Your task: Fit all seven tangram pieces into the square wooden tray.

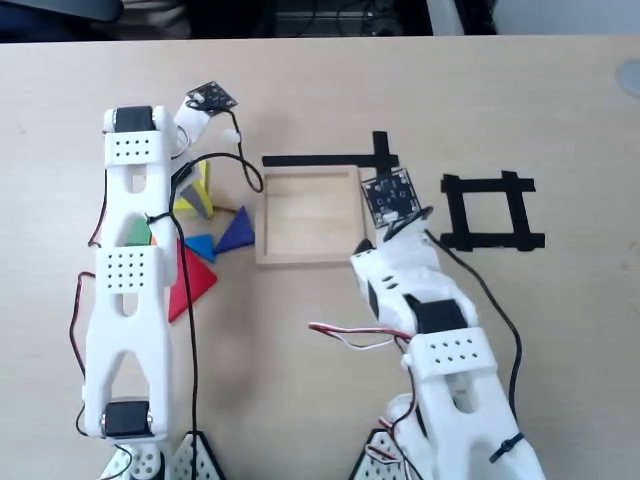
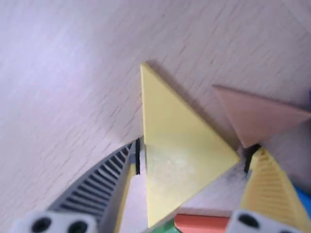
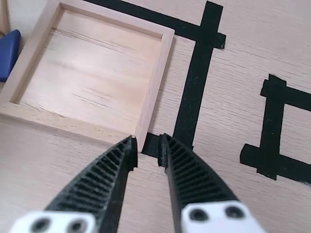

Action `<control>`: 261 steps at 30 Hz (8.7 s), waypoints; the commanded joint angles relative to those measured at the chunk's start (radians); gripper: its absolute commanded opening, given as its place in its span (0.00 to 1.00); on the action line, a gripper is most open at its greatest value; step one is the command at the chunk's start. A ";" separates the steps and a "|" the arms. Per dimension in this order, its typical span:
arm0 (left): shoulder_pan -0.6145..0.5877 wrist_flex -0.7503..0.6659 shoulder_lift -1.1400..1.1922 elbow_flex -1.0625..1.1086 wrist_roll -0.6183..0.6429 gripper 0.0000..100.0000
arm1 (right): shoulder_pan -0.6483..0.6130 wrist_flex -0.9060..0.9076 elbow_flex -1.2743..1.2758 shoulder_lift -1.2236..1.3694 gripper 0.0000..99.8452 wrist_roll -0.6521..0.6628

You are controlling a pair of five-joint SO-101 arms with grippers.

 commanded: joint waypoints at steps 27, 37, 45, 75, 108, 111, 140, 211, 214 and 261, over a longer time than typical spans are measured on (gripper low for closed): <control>-0.045 0.097 0.017 -0.116 -0.074 0.23 | -0.008 -0.018 -0.007 -0.005 0.09 0.011; -0.041 0.098 -0.002 -0.143 -0.038 0.23 | -0.008 -0.018 -0.005 -0.005 0.09 0.011; -0.022 0.098 -0.144 -0.005 -0.009 0.23 | -0.008 -0.020 -0.005 -0.005 0.09 0.011; -0.027 0.000 -0.391 0.311 0.167 0.30 | -0.008 -0.020 -0.004 -0.005 0.09 0.011; -0.021 -0.098 -0.290 0.302 0.422 0.31 | -0.005 -0.020 -0.005 -0.005 0.09 0.011; -0.021 -0.103 -0.284 0.302 0.522 0.31 | -0.006 -0.018 -0.008 -0.005 0.09 0.011; -0.077 -0.068 -0.296 0.298 0.726 0.31 | 0.026 0.717 -1.380 1.115 0.09 -0.032; -0.051 -0.123 -0.167 0.297 0.226 0.22 | -0.169 0.730 -1.285 1.056 0.09 0.115; -0.068 -0.121 -0.167 0.300 0.224 0.22 | -0.167 0.732 -1.285 1.056 0.09 0.115; -0.386 0.060 -0.141 0.341 0.101 0.27 | -0.173 0.730 -1.290 1.056 0.09 0.115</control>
